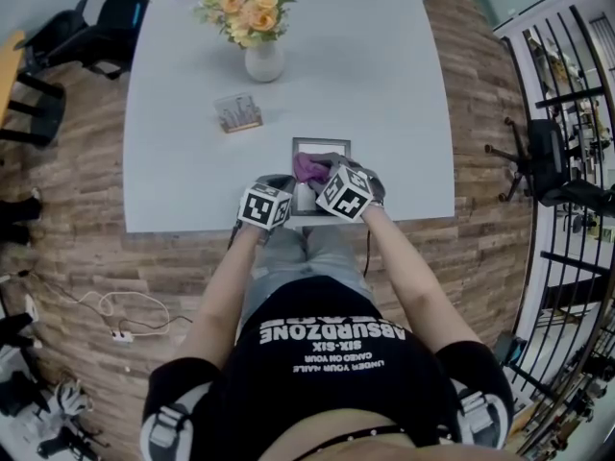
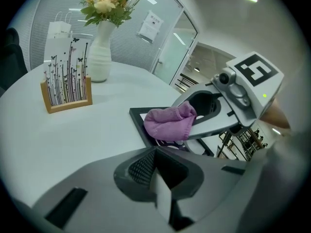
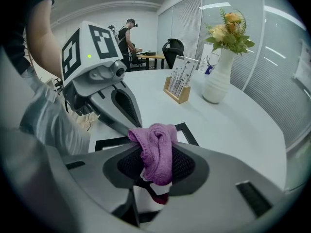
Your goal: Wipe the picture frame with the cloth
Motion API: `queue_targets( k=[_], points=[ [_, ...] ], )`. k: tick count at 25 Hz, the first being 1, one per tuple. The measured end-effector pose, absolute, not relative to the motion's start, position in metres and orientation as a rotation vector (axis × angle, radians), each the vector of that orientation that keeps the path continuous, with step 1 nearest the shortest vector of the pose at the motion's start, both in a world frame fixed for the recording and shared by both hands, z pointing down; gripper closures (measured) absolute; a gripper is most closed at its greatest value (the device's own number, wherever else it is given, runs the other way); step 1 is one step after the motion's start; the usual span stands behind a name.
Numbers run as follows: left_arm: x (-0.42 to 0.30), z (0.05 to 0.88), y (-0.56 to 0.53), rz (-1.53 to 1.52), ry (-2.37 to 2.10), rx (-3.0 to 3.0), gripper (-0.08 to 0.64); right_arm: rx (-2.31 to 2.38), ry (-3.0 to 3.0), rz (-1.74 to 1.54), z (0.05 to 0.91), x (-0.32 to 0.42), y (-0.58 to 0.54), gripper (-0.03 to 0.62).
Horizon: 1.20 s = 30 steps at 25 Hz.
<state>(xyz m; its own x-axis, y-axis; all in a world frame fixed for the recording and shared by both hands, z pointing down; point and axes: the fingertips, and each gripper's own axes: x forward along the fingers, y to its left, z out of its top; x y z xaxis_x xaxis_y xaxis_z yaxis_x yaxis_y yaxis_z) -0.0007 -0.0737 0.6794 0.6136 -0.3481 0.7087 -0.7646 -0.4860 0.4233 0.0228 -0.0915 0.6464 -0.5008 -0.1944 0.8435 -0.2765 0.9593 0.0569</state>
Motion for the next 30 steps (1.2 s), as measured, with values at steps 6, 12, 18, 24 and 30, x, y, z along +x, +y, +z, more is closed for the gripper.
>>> queue_targets(
  k=[6, 12, 18, 24, 30],
  points=[
    [-0.002, 0.679, -0.074, 0.691, -0.867, 2.069, 0.545, 0.301, -2.087, 0.089, 0.647, 0.025, -0.071, 0.459],
    [-0.005, 0.68, -0.076, 0.675, -0.865, 2.047, 0.545, 0.288, -2.074, 0.129, 0.649, 0.026, -0.049, 0.459],
    [-0.005, 0.68, -0.076, 0.704, -0.887, 2.062, 0.545, 0.265, -2.051, 0.203, 0.649, 0.022, -0.018, 0.459],
    [-0.003, 0.681, -0.077, 0.734, -0.915, 2.075, 0.545, 0.21, -2.047, 0.243, 0.647, 0.023, 0.004, 0.459],
    [-0.004, 0.681, -0.078, 0.765, -0.932, 2.103, 0.545, 0.203, -2.006, 0.149, 0.649, 0.022, 0.007, 0.459]
  ],
)
